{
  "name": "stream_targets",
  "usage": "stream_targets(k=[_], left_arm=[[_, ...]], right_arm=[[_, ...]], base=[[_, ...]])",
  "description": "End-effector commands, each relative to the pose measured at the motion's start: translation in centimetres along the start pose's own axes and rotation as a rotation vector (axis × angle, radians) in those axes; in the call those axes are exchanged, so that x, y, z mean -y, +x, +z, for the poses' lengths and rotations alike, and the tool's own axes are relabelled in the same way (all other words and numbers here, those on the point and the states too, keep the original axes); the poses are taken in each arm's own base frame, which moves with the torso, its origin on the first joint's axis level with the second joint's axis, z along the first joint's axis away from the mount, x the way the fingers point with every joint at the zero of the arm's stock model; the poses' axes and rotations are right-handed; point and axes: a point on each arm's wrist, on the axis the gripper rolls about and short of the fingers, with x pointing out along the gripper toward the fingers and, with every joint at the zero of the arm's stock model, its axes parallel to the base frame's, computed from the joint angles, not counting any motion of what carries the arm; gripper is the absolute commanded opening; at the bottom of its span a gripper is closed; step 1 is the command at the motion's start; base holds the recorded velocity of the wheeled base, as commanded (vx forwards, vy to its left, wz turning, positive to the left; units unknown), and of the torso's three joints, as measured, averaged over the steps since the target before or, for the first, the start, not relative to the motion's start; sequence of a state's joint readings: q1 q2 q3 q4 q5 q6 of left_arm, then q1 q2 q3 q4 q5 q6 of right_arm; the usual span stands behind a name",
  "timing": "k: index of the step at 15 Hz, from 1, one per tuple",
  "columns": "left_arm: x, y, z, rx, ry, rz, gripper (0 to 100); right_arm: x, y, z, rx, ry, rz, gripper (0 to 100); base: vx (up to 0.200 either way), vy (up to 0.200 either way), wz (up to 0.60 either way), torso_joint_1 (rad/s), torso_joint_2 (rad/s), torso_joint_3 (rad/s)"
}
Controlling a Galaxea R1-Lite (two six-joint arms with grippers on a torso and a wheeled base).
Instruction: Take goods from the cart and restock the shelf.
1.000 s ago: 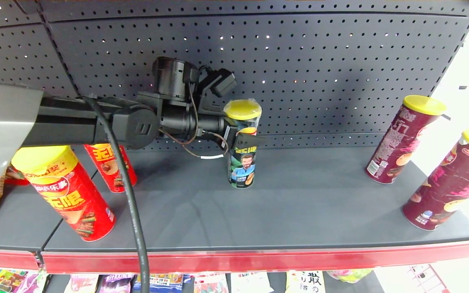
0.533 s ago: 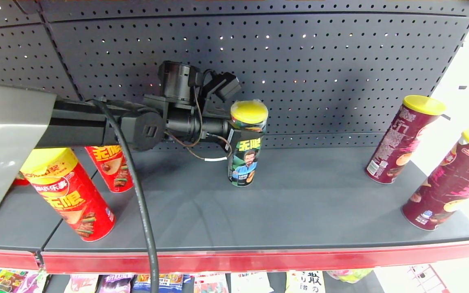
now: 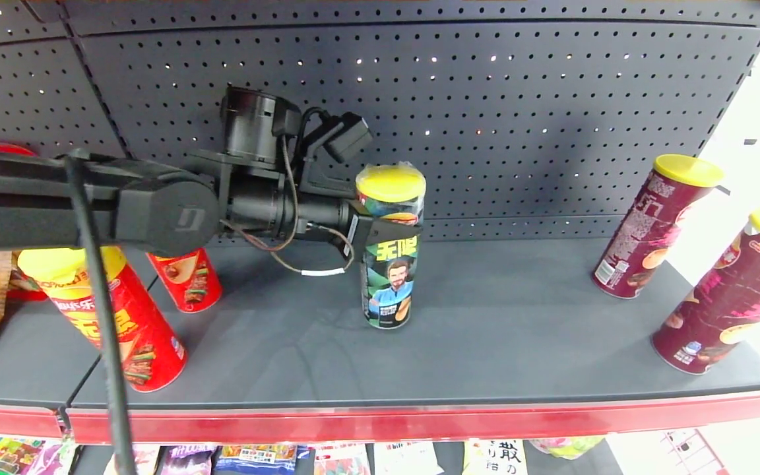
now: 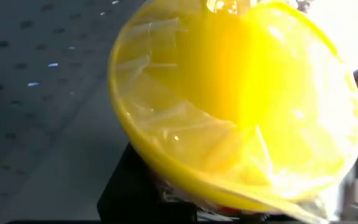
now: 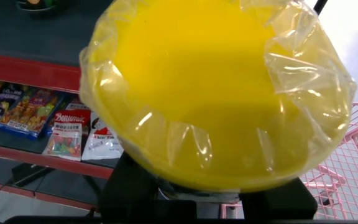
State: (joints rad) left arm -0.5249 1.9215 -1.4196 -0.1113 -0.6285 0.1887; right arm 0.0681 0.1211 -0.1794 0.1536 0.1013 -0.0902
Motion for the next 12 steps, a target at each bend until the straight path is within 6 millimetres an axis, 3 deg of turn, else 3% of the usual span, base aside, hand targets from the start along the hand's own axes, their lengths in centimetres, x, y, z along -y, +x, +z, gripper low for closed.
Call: stream_targets(k=[1,3,6,12], left_arm=[[3.0,-3.1,1.3,0.040,0.007,-0.042,0],[4.5,-4.1,0.2,0.016,-0.005,-0.090,0],[6.1,-2.7,-1.9,0.024,0.020,-0.130,0],[6.2,-1.8,-3.2,0.013,0.026,-0.110,0]], right_arm=[[0.0,0.0,0.0,0.002,-0.001,0.001,0],[0.0,0.0,0.1,0.002,-0.001,0.001,0],[0.0,-0.1,0.2,0.006,-0.001,0.000,0],[0.0,-0.1,0.3,0.012,-0.002,0.000,0]], base=[[0.000,0.000,0.00,0.000,0.00,0.000],[0.000,0.000,0.00,0.000,0.00,0.000],[0.000,0.000,0.00,0.000,0.00,0.000],[0.000,0.000,0.00,0.000,0.00,0.000]])
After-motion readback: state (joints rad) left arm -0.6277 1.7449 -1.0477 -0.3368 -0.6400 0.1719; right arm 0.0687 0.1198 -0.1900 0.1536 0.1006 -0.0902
